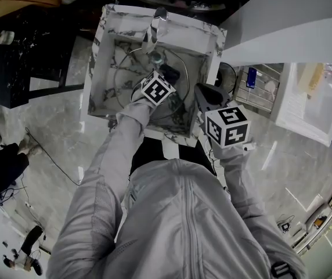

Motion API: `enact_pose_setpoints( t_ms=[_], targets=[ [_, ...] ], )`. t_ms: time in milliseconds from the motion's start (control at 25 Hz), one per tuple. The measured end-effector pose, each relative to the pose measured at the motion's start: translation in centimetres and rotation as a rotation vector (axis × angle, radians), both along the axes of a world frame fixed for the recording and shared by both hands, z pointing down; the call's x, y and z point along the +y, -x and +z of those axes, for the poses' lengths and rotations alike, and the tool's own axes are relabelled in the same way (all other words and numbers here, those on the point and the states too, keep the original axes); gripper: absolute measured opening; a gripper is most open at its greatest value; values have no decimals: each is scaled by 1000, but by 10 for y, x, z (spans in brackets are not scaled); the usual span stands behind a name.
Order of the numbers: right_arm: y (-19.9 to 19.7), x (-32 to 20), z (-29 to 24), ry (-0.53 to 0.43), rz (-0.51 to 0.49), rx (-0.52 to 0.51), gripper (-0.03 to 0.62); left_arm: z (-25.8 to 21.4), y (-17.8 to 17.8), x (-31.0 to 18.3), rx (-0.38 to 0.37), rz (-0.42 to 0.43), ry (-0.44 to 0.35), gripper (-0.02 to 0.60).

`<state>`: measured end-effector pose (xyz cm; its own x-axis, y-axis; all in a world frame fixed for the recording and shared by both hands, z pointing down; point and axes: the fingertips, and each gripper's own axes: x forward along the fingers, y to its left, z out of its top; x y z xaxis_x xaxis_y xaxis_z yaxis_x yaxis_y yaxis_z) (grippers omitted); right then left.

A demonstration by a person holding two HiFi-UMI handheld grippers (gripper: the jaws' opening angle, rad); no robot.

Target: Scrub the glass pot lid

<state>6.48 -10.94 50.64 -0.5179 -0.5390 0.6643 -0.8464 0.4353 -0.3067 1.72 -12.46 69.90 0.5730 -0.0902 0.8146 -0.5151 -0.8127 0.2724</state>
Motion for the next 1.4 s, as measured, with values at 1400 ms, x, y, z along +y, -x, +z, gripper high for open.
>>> enact_pose_setpoints(
  t_ms=[1400],
  targets=[
    [35,-5,0,-3,-47,-2,31,-7,132,56,-167,204,355,67]
  ],
)
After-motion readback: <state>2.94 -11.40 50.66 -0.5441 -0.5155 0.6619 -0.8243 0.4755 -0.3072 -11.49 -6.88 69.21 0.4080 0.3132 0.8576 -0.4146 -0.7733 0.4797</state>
